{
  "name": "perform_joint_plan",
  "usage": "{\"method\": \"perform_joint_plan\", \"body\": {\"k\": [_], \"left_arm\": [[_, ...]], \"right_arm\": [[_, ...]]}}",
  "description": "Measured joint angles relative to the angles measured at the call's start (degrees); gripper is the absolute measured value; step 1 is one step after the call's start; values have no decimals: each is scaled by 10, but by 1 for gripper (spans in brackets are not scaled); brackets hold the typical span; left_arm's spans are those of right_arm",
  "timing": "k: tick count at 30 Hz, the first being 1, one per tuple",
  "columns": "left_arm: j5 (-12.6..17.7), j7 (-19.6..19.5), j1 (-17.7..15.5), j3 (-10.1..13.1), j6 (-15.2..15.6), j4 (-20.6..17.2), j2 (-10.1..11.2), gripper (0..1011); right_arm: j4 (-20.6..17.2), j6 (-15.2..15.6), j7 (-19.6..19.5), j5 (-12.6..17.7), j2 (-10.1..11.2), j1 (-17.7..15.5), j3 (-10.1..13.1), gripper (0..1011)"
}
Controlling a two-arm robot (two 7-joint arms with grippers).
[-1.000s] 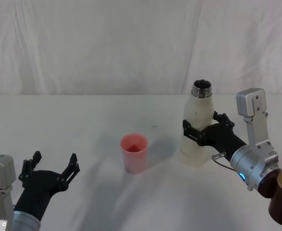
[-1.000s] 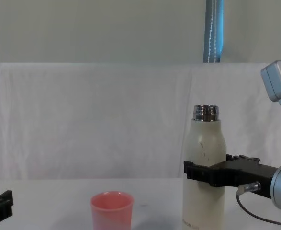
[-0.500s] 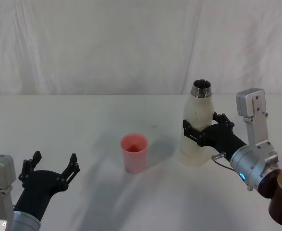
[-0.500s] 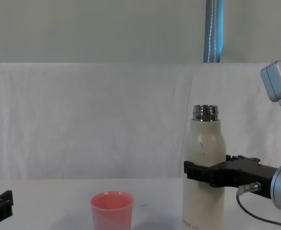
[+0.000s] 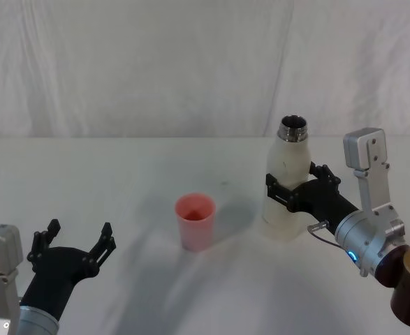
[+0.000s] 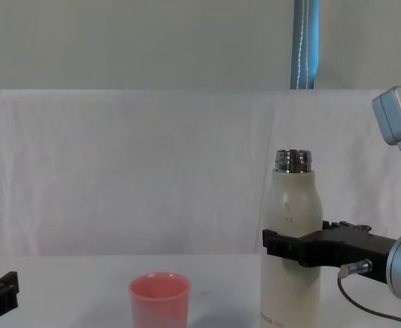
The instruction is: Grasp the thermos with one hand and pour water into the cup lid.
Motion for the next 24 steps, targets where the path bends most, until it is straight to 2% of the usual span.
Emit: {"method": "perform_joint_plan", "body": {"k": [15,24], "left_arm": [[0,0,0,0,0,0,0,1001],[0,0,0,0,0,0,0,1001]], "right_arm": [[0,0,0,0,0,0,0,948],[-8,-18,7,-15,5,12,-2,948]]}}
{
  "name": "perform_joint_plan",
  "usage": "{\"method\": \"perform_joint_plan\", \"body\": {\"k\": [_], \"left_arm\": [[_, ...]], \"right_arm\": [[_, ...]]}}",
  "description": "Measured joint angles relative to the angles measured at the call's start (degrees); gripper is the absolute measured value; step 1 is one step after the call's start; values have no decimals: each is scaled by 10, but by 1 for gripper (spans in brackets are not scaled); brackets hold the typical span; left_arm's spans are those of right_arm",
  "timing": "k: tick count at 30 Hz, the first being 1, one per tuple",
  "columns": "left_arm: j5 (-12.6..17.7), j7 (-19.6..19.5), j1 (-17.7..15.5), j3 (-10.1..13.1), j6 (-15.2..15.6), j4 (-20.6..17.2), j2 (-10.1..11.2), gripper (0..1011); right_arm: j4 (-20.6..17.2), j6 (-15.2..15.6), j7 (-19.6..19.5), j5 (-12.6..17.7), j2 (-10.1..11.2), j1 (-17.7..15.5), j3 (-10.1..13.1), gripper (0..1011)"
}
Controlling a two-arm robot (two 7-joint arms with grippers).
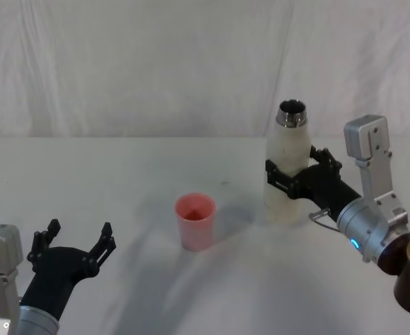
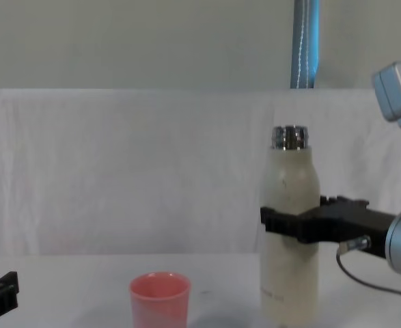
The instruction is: Grasp the thermos with one hand and pour water into the cup lid.
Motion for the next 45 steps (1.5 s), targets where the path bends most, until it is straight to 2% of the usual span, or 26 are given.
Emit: {"method": "perform_joint_plan", "body": {"k": [6,12,16,23,26,32,35,42,45], "left_arm": [[0,0,0,0,0,0,0,1001],[0,0,0,0,0,0,0,1001],[0,0,0,0,0,0,0,1001],[0,0,0,0,0,0,0,1001],[0,0,0,0,0,0,0,1001],[0,0,0,0,0,0,0,1001],[0,0,0,0,0,0,0,1001],[0,0,0,0,0,0,0,1001],[0,0,0,0,0,0,0,1001]], "right_arm": [[-12,-15,1,-33,15,11,-8,948],[-18,-25,11,-81,38,24,-23,948],[-18,-32,16,-116,52,32,-35,948],[-16,-55,19,-196,75,49,-65,948],[-14,-65,20,-219,80,52,-75,948],[-5,-104,19,-282,91,62,-99,948],[-1,-116,15,-302,94,64,-105,948],[9,-127,2,-337,94,66,-112,948],[15,-129,-8,-362,94,67,-118,948]]}}
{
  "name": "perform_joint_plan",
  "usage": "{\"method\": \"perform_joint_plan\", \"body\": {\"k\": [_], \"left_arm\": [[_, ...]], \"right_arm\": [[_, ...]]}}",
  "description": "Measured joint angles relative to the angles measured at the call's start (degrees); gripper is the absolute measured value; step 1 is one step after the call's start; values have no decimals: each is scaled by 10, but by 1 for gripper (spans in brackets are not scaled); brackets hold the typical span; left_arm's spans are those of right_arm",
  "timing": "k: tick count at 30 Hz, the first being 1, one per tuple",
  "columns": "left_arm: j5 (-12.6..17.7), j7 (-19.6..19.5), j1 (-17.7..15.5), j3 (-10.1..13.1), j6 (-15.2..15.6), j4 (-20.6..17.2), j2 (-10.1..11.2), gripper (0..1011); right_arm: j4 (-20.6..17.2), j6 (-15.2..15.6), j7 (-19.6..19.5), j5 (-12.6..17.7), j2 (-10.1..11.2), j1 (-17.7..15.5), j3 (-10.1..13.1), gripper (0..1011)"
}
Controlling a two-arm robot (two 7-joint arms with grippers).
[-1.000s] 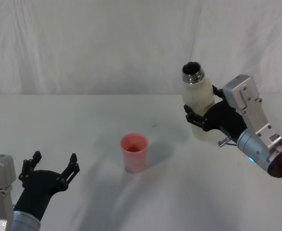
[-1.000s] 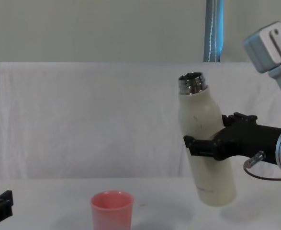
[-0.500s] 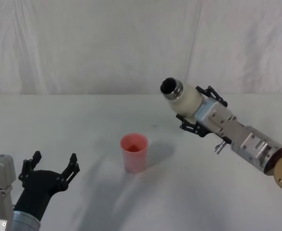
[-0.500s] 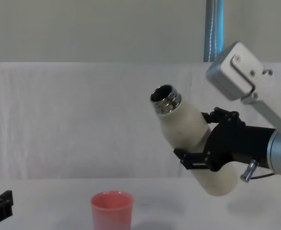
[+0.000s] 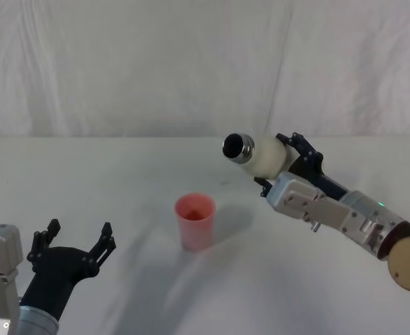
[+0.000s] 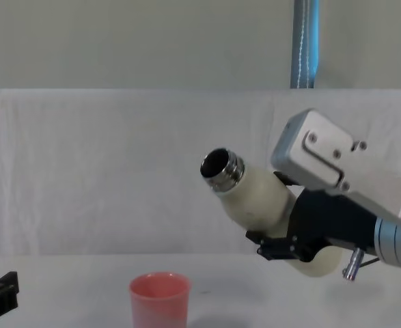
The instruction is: Grasp the thermos with one hand and pour water into the cup lid.
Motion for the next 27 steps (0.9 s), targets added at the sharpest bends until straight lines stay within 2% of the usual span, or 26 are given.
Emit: {"method": "perform_joint_plan", "body": {"k": [7,27], "left_arm": [[0,0,0,0,0,0,0,1001],[0,0,0,0,0,0,0,1001]], "right_arm": [[6,-1,-5,-18,-3,-2,-2,948],[6,3,-5,-18,-7,-6,2,948]]}}
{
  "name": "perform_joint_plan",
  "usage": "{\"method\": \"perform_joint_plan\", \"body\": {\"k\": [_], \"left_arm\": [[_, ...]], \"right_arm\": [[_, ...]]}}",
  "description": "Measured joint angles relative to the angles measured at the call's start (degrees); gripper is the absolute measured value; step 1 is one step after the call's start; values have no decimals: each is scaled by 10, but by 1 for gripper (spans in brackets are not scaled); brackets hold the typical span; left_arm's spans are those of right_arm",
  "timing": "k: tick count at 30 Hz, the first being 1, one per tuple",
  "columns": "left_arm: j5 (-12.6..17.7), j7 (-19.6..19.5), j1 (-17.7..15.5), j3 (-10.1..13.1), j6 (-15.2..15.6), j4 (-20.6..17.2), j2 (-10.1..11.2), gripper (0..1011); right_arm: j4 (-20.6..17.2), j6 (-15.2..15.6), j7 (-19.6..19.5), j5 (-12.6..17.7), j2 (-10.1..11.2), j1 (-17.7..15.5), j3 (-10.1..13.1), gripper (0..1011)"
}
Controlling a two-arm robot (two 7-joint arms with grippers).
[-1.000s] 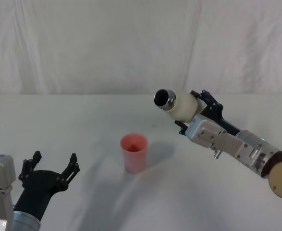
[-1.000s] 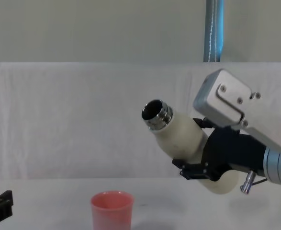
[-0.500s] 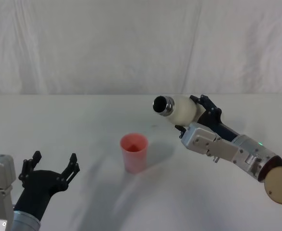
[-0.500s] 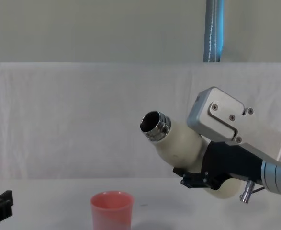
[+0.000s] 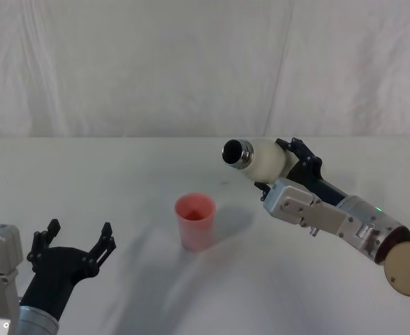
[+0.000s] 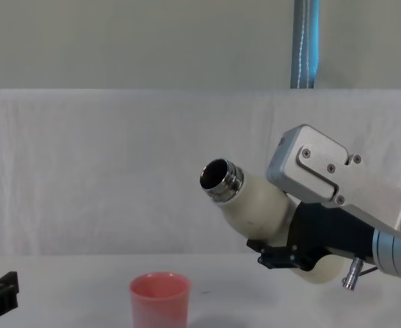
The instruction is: Grasp the thermos with one hand and pour water into the cup lid.
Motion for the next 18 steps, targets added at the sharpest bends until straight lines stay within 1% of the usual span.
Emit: {"method": "perform_joint_plan", "body": {"k": [10,18], "left_arm": [[0,0,0,0,0,0,0,1001],[0,0,0,0,0,0,0,1001]], "right_arm": [[1,1,0,0,-1,1,0,948],[8,4,1,-19,1,10,-2,948]]}}
